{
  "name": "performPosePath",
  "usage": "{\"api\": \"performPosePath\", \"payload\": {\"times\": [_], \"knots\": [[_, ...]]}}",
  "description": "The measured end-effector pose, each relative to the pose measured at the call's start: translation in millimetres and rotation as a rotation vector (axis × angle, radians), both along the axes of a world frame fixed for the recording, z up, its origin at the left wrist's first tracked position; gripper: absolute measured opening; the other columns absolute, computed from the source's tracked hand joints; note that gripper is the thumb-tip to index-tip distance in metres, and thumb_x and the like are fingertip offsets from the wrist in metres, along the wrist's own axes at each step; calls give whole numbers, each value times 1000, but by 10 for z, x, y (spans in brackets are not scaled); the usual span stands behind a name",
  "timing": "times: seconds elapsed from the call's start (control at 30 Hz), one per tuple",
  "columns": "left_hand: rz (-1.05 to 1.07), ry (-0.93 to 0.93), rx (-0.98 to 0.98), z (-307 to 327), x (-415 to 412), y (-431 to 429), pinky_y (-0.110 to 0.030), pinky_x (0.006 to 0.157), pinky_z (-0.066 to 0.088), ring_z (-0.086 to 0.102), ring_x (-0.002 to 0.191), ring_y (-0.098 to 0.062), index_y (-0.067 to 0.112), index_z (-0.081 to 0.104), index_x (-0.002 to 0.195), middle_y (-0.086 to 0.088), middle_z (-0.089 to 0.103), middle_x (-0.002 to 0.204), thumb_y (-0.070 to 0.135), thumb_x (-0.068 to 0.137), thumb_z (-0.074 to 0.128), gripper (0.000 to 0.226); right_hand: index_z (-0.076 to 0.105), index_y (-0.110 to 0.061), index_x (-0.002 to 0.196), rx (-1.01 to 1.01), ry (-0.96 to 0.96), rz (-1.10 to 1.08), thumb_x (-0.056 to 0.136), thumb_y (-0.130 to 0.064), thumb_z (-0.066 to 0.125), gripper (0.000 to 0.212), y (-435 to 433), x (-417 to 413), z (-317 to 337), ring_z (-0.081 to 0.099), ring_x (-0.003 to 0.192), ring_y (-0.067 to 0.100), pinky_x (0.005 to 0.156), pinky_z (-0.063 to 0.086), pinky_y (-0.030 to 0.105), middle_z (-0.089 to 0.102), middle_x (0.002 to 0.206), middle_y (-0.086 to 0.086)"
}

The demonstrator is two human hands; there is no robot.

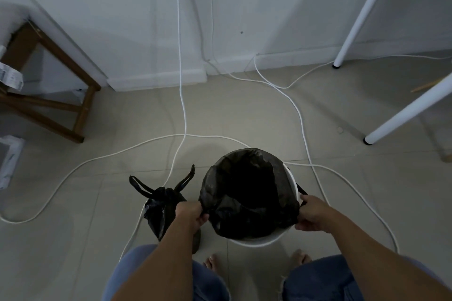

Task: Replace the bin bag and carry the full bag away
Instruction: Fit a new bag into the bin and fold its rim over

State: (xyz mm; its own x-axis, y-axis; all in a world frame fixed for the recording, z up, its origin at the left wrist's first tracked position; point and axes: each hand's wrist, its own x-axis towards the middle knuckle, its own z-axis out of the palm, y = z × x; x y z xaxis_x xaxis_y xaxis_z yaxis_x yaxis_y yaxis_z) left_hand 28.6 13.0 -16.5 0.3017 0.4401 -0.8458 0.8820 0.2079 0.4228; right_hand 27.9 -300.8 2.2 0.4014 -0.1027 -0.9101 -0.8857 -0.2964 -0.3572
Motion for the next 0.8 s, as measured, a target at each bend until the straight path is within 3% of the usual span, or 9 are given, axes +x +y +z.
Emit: {"api": "performPosePath", "payload": {"times": [0.1, 0.23, 0.33, 0.4, 0.5, 0.57, 0.67, 0.73, 0.8], "knots": [[-16, 60, 37, -139, -94, -8, -21, 33, 42, 52, 58, -25, -4, 56, 95, -18, 54, 81, -8, 88, 54, 8, 25, -22, 150, 21, -34, 21, 77, 5, 65, 87, 29, -81, -118, 69, 69, 30, 55, 59, 34, 62, 108, 20], [-56, 89, 86, -253, -114, -58, -30, 48, 42, 50, 60, -26, -5, 53, 92, -16, 51, 73, -10, 83, 52, 10, 48, -22, 132, -8, -80, 84, 76, -3, 63, 62, 96, -95, -205, 69, 79, 36, 56, 60, 38, 64, 102, 19], [-43, 99, 79, -273, -92, -79, -35, 61, 47, 54, 68, -30, -5, 53, 93, -17, 54, 77, -11, 82, 53, 13, 51, -23, 130, -42, -102, 151, 65, -9, 66, 68, 76, -121, -296, 69, 85, 38, 63, 61, 45, 65, 105, 18], [-22, 103, 82, -237, -95, -95, -34, 58, 46, 53, 68, -29, -3, 53, 90, -16, 52, 76, -10, 82, 54, 10, 52, -21, 130, -40, -105, 156, 64, -9, 65, 69, 41, -130, -343, 68, 86, 39, 64, 61, 44, 66, 104, 19], [20, 89, 32, -163, -158, -68, -26, 46, 38, 45, 53, -21, 2, 51, 79, -11, 45, 64, -4, 85, 56, 9, 56, -14, 123, -16, -80, 37, 80, 4, 54, 47, 38, -156, -274, 68, 79, 35, 56, 60, 36, 65, 94, 18], [66, 71, -51, -47, -220, -90, -20, 38, 33, 37, 47, -14, 6, 51, 86, -6, 41, 60, 8, 89, 57, 8, 59, -5, 115, 5, -40, -54, 85, 10, 46, 36, 36, -194, -230, 67, 79, 33, 51, 58, 32, 64, 92, 20], [107, 49, -117, 81, -290, -99, -14, 31, 30, 33, 43, -12, 9, 54, 94, -3, 41, 58, 19, 90, 57, 11, 63, 3, 106, 58, 32, -134, 85, 8, 49, 25, 46, -254, -138, 69, 82, 36, 62, 61, 41, 67, 95, 25], [69, 69, -117, 132, -328, -110, -12, 31, 28, 35, 41, -12, 7, 53, 89, -4, 42, 56, 12, 91, 51, 6, 62, 2, 104, 78, 65, -162, 85, 8, 46, 26, 46, -286, -67, 70, 84, 36, 70, 61, 44, 68, 97, 25], [37, 85, -103, 158, -351, -110, -11, 32, 27, 40, 39, -13, 5, 53, 83, -7, 46, 55, 7, 92, 48, 10, 61, 4, 107, 112, 57, -199, 83, 14, 44, 31, 51, -299, -38, 69, 85, 37, 68, 61, 42, 66, 103, 26]]}}
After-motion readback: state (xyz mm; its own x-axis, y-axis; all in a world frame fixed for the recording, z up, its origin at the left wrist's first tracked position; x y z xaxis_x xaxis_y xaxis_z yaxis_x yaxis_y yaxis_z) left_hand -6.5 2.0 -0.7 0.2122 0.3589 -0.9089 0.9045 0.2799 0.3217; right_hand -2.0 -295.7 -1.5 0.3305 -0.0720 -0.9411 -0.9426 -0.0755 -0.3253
